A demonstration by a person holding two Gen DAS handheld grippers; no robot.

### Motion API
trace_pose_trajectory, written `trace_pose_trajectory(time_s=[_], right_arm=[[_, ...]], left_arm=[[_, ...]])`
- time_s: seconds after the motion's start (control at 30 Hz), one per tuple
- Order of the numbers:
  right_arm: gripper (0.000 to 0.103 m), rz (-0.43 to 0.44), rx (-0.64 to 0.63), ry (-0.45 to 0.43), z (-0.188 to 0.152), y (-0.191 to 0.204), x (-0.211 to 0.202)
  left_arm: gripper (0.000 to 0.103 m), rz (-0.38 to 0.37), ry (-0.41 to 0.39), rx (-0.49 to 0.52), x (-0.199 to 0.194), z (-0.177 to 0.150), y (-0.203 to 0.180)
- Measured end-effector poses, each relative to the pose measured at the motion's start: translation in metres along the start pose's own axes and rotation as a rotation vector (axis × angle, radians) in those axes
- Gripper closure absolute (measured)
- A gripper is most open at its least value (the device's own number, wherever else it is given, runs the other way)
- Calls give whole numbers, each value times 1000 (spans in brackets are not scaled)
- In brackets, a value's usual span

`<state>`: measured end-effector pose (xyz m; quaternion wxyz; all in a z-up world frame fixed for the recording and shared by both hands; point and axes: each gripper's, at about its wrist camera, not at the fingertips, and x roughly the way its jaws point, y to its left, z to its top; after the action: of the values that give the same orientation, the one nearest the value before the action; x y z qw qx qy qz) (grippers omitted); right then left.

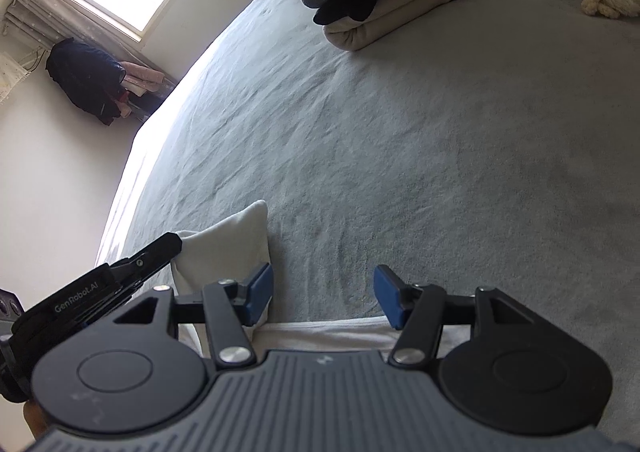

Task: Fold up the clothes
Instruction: 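Lay the leg end down, open the left tool and pull both tools back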

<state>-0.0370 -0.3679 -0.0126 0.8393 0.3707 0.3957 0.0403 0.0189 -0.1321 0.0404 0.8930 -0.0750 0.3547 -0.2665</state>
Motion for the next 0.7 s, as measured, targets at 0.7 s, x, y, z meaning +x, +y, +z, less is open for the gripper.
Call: trace_pose_trajectory(time_s=[0.7], right_arm=[[43,-24,-16,-17,-15,-28,-34]], left_arm=[[101,-195,295,188,2,-105,-73]])
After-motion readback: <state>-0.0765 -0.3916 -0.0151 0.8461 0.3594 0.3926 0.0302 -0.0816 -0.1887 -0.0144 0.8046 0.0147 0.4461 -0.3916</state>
